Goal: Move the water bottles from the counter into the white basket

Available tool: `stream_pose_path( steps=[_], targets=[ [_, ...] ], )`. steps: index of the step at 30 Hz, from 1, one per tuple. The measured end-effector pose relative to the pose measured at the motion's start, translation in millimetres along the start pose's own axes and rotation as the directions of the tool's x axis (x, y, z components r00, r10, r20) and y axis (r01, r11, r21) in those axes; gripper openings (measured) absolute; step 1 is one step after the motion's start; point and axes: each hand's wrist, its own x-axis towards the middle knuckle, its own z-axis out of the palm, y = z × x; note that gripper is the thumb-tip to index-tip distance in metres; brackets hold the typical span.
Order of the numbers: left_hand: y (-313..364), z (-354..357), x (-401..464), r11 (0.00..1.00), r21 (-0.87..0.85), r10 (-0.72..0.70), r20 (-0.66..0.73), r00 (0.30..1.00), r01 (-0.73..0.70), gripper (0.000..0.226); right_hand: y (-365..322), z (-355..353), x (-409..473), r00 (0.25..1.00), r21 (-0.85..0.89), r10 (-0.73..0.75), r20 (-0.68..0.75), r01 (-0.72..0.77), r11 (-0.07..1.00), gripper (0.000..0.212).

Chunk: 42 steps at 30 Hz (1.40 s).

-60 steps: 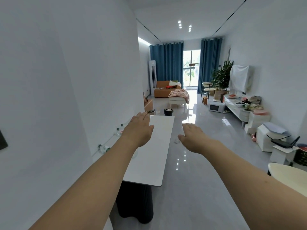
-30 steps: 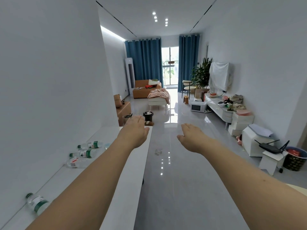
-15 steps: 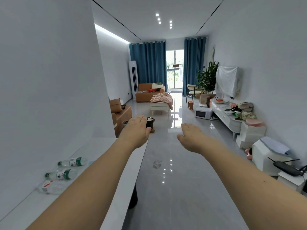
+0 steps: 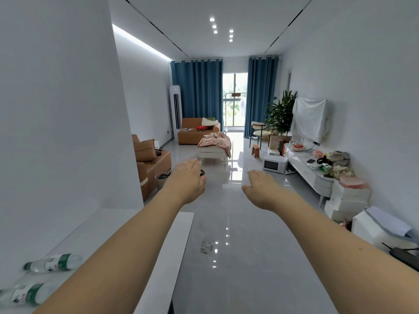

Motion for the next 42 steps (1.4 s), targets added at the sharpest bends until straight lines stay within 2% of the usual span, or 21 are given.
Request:
stream_pose_path(
  steps=[10,22,27,31,34,36,39,42],
  targets=[
    [-22.9,47.3,133.3,1.0,-0.012,-0.003,0.048,0.999,0.003,0.056,33.5,17.0,147.8,1.0,0.023,-0.018,0.01,0.018,1.0,0.056],
    [-34.3,102.5,293.2,0.994,0.048,-0.101,0.034,0.994,0.099,0.053,98.1,37.1,337.6,0.996,-0.019,-0.087,0.037,0.088,0.996,0.056],
    [-62.1,112.1,315.6,0.983,0.095,-0.163,0.06,0.985,0.157,0.058,84.2,43.5,386.1,0.99,0.016,-0.128,0.063,0.127,0.992,0.05],
    [-104.0,103.0,298.8,0.955,0.138,-0.267,0.017,0.963,0.262,0.055,37.7,56.1,414.5,0.968,0.06,-0.244,0.064,0.24,0.969,0.046],
    [-147.2,91.9,257.9,0.896,0.186,-0.408,-0.01,0.913,0.402,0.054,-22.1,66.5,420.1,0.917,0.074,-0.39,0.089,0.384,0.92,0.048],
    [-179.2,82.2,217.2,0.834,0.171,-0.531,-0.012,0.848,0.525,0.055,-71.2,76.7,414.7,0.858,0.122,-0.5,0.116,0.487,0.865,0.05],
    [-217.3,63.2,146.8,0.712,0.16,-0.689,-0.033,0.724,0.684,0.058,-149.4,90.6,396.9,0.733,0.145,-0.673,0.097,0.658,0.739,0.048],
    [-231.4,41.4,76.8,0.603,0.186,-0.776,-0.088,0.625,0.776,0.058,-220.6,99.6,364.5,0.61,0.151,-0.785,0.107,0.77,0.62,0.051]
  ],
)
